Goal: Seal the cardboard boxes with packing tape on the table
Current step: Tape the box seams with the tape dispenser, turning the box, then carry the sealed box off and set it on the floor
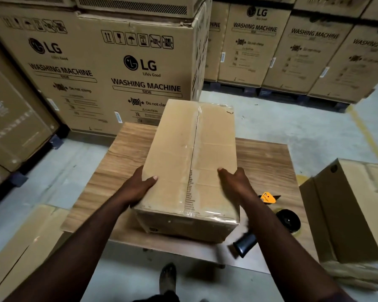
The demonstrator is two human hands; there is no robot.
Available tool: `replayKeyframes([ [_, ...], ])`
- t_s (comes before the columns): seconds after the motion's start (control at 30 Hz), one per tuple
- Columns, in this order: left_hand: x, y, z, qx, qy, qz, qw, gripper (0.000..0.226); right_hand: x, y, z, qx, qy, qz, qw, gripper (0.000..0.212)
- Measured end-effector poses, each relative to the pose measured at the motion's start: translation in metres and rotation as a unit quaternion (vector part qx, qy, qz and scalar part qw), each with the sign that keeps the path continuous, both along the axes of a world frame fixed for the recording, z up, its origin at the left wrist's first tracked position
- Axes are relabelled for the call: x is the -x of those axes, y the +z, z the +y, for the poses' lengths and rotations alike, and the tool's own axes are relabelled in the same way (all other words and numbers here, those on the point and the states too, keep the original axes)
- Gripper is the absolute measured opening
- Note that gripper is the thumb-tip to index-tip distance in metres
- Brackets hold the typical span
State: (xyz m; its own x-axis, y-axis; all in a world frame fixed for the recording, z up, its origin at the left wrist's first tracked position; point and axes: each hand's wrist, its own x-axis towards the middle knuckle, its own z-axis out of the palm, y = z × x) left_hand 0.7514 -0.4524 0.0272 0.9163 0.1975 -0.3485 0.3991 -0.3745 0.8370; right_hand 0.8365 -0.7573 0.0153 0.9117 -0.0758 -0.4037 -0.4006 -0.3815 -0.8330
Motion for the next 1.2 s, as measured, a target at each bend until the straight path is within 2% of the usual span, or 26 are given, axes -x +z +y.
replayKeyframes([
  [0.07, -0.026, 0.004, 0.005, 0.03, -0.036, 0.001, 0.999, 0.06, -0.022, -0.006, -0.002, 0.021, 0.003, -0.02, 1.0, 0.084],
  [0.1, -0.041, 0.006, 0.007, 0.037, -0.041, -0.003, 0.998, 0.057, -0.034, -0.009, -0.003, 0.023, 0.005, -0.027, 0.999, 0.083],
  [0.23, -0.092, 0.008, 0.008, 0.081, -0.022, -0.022, 0.996, 0.045, -0.066, 0.001, 0.0, -0.018, 0.014, -0.026, 0.999, 0.053],
  [0.37, -0.131, 0.003, 0.011, 0.136, 0.011, -0.029, 0.99, 0.039, -0.085, 0.009, 0.006, -0.085, -0.014, 0.009, 0.996, 0.036],
  [0.47, -0.145, -0.002, 0.009, 0.214, 0.047, -0.016, 0.975, 0.038, -0.092, 0.008, 0.008, -0.121, -0.028, 0.032, 0.992, 0.029],
  [0.53, -0.15, -0.004, 0.009, 0.244, 0.057, -0.008, 0.968, 0.039, -0.096, 0.005, 0.008, -0.125, -0.035, 0.036, 0.991, 0.033],
  [0.7, -0.163, 0.004, 0.01, 0.247, 0.041, -0.01, 0.968, 0.039, -0.106, 0.011, 0.005, -0.144, -0.046, 0.062, 0.987, 0.04],
  [0.9, -0.182, 0.053, 0.003, 0.23, 0.039, -0.004, 0.973, 0.031, -0.118, 0.052, -0.014, -0.151, -0.024, 0.074, 0.986, 0.04],
  [1.1, -0.17, 0.113, -0.057, 0.21, 0.036, -0.024, 0.977, 0.022, -0.119, 0.094, -0.072, -0.112, 0.001, 0.05, 0.993, 0.055],
  [1.2, -0.156, 0.131, -0.098, 0.2, 0.037, -0.041, 0.978, 0.022, -0.108, 0.113, -0.113, -0.091, 0.009, 0.02, 0.996, 0.04],
])
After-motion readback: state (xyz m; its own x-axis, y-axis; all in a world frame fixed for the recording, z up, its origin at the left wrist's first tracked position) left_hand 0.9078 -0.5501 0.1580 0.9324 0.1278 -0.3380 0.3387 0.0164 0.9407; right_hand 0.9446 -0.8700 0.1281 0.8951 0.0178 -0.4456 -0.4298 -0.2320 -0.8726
